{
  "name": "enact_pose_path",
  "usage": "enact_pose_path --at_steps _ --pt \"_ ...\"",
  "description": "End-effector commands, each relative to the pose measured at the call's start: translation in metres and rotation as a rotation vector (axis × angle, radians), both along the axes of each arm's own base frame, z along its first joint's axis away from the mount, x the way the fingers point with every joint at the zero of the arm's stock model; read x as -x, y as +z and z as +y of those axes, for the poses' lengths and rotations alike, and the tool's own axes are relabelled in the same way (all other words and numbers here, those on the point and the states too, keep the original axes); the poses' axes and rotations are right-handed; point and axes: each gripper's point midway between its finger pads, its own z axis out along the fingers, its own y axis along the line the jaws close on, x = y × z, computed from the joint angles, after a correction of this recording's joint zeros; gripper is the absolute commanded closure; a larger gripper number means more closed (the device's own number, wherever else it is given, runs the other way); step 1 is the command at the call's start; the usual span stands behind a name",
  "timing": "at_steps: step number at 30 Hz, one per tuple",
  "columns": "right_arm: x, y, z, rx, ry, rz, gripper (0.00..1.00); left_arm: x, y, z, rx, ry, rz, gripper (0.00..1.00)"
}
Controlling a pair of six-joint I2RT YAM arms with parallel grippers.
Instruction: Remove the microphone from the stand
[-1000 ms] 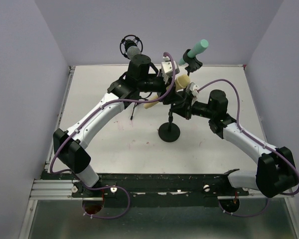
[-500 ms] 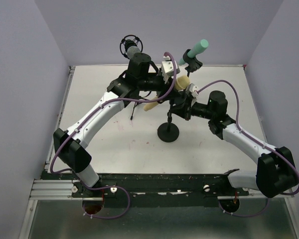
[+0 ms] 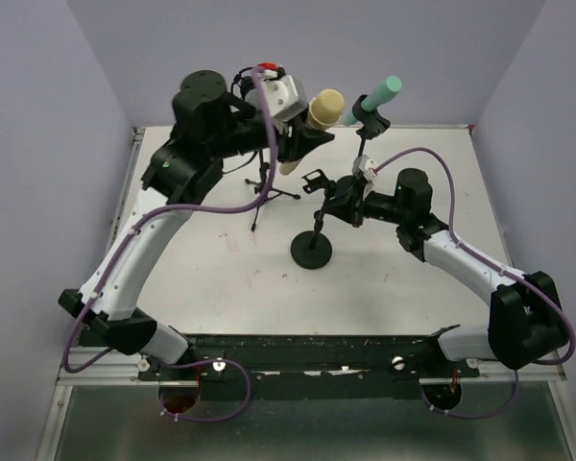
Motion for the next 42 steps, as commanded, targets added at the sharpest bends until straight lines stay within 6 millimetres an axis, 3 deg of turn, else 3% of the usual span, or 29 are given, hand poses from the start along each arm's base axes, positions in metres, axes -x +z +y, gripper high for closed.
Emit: enact_pose_path --at_steps 1,3,6,9,13,18,21,24,30,33,36,42 --pt "-0.008 -0.018 -0.002 0.054 -0.034 0.091 0.99 0.04 0.096 0.045 0.133 0.05 -0.307 1.0" --pt "-0.011 -0.009 -0.001 0.051 -0.037 0.084 0.99 0.039 0.091 0.059 0.094 0.11 -0.344 1.0" --pt "-0.013 0.001 0.0 0.059 -0.03 0.08 0.73 0.033 0.062 0.083 -0.006 0.213 -0.372 1.0" --pt "-0.013 0.009 0.0 0.063 -0.03 0.09 0.47 0.012 0.008 0.114 -0.147 0.352 -0.385 1.0" --pt "-0.01 0.019 0.0 0.07 -0.021 0.116 0.26 -0.013 -0.057 0.168 -0.28 0.582 -0.287 1.0" --pt "-0.006 0.037 -0.006 0.099 -0.034 0.134 0.21 -0.021 -0.16 0.231 -0.396 0.836 -0.011 1.0" --pt "-0.002 0.045 -0.011 0.112 -0.064 0.143 0.18 -0.012 -0.215 0.254 -0.447 0.918 0.105 1.0" --pt "0.001 0.048 -0.018 0.113 -0.112 0.179 0.06 -0.005 -0.264 0.277 -0.474 1.009 0.229 1.0" --pt "0.005 0.067 -0.023 0.079 -0.168 0.232 0.0 -0.005 -0.304 0.335 -0.542 1.209 0.317 1.0" --pt "0.005 0.064 -0.028 0.107 -0.186 0.205 0.0 -0.005 -0.32 0.357 -0.601 1.273 0.373 1.0" --pt "0.007 0.06 -0.031 0.127 -0.193 0.212 0.0 -0.006 -0.34 0.366 -0.627 1.297 0.448 1.0" --pt "0.011 0.055 -0.029 0.171 -0.163 0.286 0.0 0.0 -0.375 0.416 -0.615 1.485 0.54 1.0"
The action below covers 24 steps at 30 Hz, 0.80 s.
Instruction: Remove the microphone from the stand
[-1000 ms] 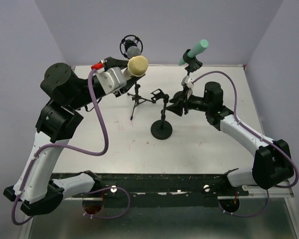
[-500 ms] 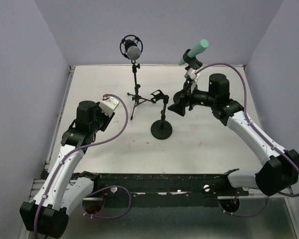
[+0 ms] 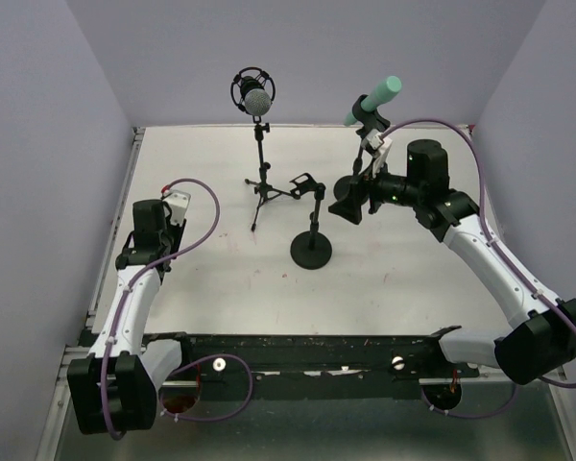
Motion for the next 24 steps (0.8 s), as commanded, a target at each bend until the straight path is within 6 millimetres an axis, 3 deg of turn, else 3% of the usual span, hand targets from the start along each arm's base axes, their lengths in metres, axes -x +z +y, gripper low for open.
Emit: enact_pose_path --at_steps 1,9,13,15,24 --pt "0.0 0.002 -0.005 0.047 -0.01 0.039 0.0 0.002 -0.017 0.039 -0.042 0.161 -0.007 1.0" --pt "-0.004 0.0 -0.002 0.039 -0.01 0.049 0.0 0.014 -0.047 0.067 -0.123 0.174 0.083 1.0" --pt "-0.008 -0.001 0.0 0.04 -0.007 0.055 0.0 0.017 -0.058 0.067 -0.079 0.179 0.129 0.59" --pt "-0.008 -0.003 0.001 0.042 -0.007 0.059 0.0 0.018 -0.062 0.065 -0.057 0.186 0.151 0.46" --pt "-0.004 -0.002 -0.003 0.062 0.0 0.044 0.0 0.019 -0.078 0.06 -0.002 0.174 0.209 0.39"
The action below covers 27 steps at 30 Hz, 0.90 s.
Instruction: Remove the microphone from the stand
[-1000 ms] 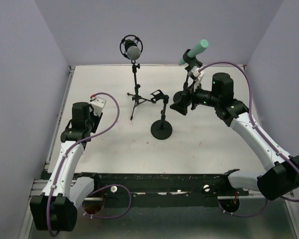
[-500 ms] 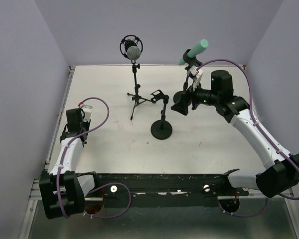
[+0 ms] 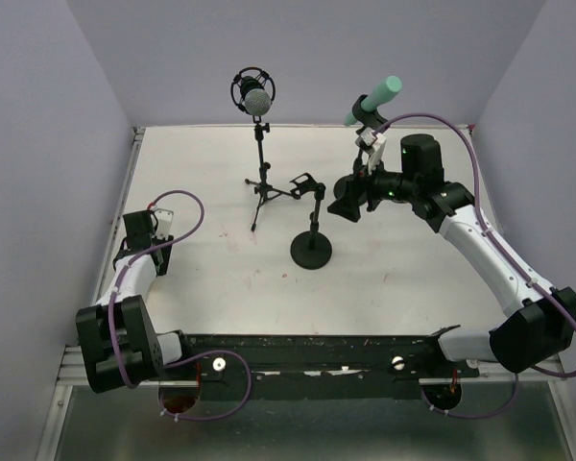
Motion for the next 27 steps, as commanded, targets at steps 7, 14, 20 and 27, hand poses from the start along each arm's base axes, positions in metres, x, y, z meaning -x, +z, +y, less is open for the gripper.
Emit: enact_pose_path --at_steps 7,14,20,27 --pt "0.01 0.009 -0.011 0.041 -0.001 -0.047 0.0 -0.006 0.004 -0.006 0.053 -0.02 -0.011 0.37" --pt "0.015 0.006 -0.013 0.046 0.003 -0.039 0.0 -0.006 0.017 -0.013 0.081 -0.034 -0.028 0.36" --pt "0.018 0.01 -0.013 0.056 0.029 -0.052 0.0 -0.012 0.043 -0.026 0.132 -0.1 -0.052 0.35" --pt "0.028 0.028 -0.008 0.127 0.258 -0.253 0.0 -0.017 0.135 -0.111 0.381 -0.502 -0.306 0.34"
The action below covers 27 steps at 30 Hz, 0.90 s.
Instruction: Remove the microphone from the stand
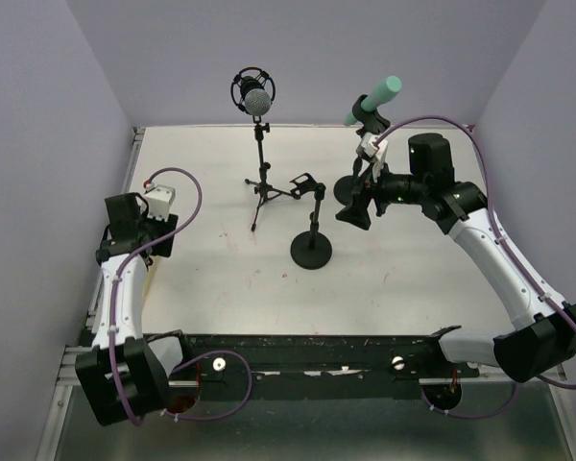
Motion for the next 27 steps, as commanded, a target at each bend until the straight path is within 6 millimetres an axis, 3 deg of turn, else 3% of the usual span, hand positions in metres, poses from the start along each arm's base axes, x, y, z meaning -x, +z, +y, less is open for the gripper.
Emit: enact_pose_path --at_steps 1,5,9,15,20,27 --pt "0.006 0.016 0.003 0.047 0.162 -0.153 0.0 0.004 0.081 -0.082 0.224 -0.384 -0.241 0.32" --pt "-0.005 0.023 0.013 0.033 0.199 -0.198 0.0 0.016 0.141 -0.136 0.366 -0.603 -0.392 0.3" --pt "-0.023 0.031 0.03 -0.013 0.178 -0.204 0.0 0.022 0.165 -0.169 0.44 -0.686 -0.384 0.3" --pt "-0.024 0.031 0.062 -0.051 0.261 -0.237 0.02 0.038 0.18 -0.224 0.45 -0.916 -0.41 0.31" --pt "-0.023 0.028 0.079 -0.087 0.294 -0.279 0.05 0.032 0.184 -0.258 0.468 -0.988 -0.405 0.31" --pt "-0.036 0.042 0.077 -0.122 0.108 -0.27 0.31 0.026 0.195 -0.28 0.465 -1.021 -0.432 0.32"
